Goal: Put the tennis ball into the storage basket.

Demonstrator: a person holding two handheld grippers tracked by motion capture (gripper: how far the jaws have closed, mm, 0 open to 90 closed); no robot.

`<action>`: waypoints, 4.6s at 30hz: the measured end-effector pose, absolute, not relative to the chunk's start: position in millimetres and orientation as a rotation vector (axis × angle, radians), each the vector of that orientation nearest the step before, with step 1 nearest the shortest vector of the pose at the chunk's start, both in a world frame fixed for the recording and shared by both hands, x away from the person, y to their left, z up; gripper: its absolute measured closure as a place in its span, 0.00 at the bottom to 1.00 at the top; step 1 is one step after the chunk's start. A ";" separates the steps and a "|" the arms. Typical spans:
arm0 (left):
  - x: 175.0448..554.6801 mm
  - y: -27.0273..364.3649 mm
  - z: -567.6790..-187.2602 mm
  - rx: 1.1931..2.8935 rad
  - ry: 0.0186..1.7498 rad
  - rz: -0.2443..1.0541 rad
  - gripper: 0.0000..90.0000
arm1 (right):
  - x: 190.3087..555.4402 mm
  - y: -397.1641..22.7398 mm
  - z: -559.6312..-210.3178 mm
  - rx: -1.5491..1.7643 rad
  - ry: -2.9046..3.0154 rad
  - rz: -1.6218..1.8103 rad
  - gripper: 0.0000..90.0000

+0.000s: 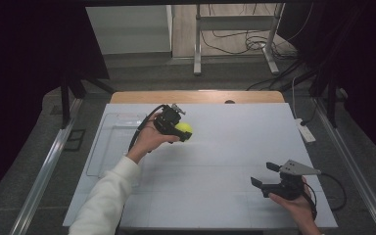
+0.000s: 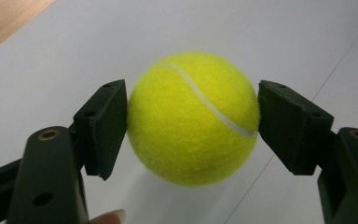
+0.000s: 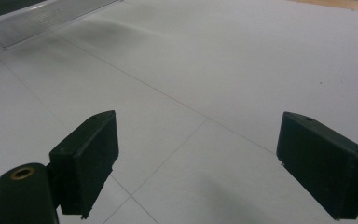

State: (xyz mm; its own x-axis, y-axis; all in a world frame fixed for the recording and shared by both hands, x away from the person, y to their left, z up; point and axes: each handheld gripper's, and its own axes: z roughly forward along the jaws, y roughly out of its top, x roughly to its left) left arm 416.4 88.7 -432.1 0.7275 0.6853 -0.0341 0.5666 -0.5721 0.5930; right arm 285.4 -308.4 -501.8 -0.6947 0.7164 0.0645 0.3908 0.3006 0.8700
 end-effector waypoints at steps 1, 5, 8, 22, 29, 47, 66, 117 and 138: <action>415.3 90.4 -431.9 2.337 0.946 0.264 0.31 | 285.3 -308.3 -501.8 0.997 2.238 1.350 0.14; 411.9 96.0 -430.7 2.320 0.941 0.261 0.31 | 285.5 -308.4 -501.9 0.999 2.238 1.350 0.14; 410.2 99.0 -430.4 2.311 0.941 0.265 0.31 | 285.5 -308.1 -502.0 0.998 2.238 1.351 0.14; 403.1 107.4 -427.9 2.280 0.925 0.270 0.31 | 285.4 -308.1 -502.2 1.000 2.239 1.347 0.14; 400.2 111.6 -427.3 2.268 0.928 0.277 0.31 | 285.5 -307.8 -502.3 1.000 2.240 1.345 0.14; 388.0 127.5 -418.6 2.227 0.926 0.302 0.31 | 285.5 -307.9 -502.0 1.007 2.235 1.344 0.14; 383.6 142.7 -414.9 2.204 0.949 0.334 0.31 | 285.6 -307.8 -502.2 1.007 2.235 1.342 0.14; 379.4 182.2 -406.3 2.145 1.045 0.398 0.31 | 286.2 -307.0 -502.6 1.010 2.238 1.338 0.14; 376.9 196.1 -402.4 2.119 1.076 0.424 0.31 | 286.1 -307.0 -502.6 1.010 2.238 1.337 0.14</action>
